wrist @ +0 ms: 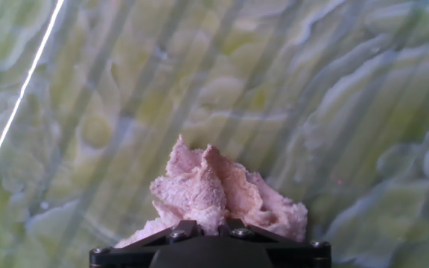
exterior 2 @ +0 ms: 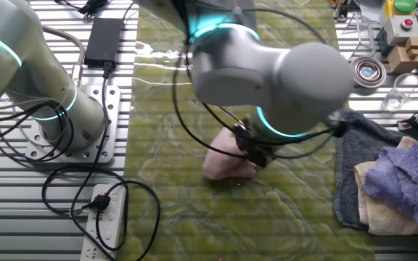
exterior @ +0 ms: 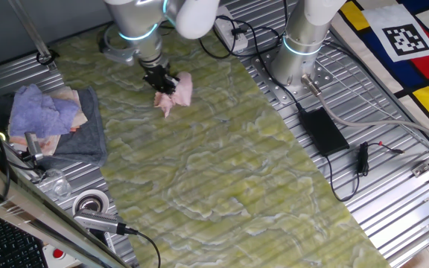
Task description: Clean the table with a cloth
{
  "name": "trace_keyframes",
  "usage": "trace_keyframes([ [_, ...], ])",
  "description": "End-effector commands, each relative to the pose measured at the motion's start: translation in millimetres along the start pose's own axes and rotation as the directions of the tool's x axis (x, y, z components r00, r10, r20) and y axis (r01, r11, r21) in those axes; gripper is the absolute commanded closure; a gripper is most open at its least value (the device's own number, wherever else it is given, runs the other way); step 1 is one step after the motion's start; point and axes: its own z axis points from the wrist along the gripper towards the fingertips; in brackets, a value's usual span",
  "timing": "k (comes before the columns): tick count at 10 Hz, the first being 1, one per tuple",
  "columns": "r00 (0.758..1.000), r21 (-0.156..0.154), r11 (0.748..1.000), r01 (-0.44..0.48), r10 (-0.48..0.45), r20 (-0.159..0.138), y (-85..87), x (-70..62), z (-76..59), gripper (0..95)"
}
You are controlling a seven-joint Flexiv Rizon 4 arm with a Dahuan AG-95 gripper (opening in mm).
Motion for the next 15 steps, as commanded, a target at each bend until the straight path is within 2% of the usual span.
trace_keyframes([
  [1, 1.0, -0.007, 1.0, -0.017, 0.017, -0.007, -5.0, -2.5, -3.8, 95.0],
  [3, 0.993, 0.006, 0.993, -0.116, 0.116, -0.015, -5.0, -2.5, -3.8, 95.0],
  [5, 0.983, 0.005, 0.983, -0.185, 0.185, -0.019, -5.0, -2.5, -3.8, 95.0],
  [7, 0.954, 0.006, 0.954, -0.3, 0.3, -0.016, -5.0, -2.5, -3.8, 95.0],
  [9, 0.95, -0.01, 0.949, -0.314, 0.314, -0.008, -5.0, -2.5, -3.8, 95.0],
  [13, 0.961, 0.007, 0.961, -0.276, 0.276, 0.0, -5.0, -2.5, -3.8, 95.0],
  [15, 0.977, 0.013, 0.977, -0.214, 0.214, 0.0, -19.4, 12.8, -1.7, 95.0],
])
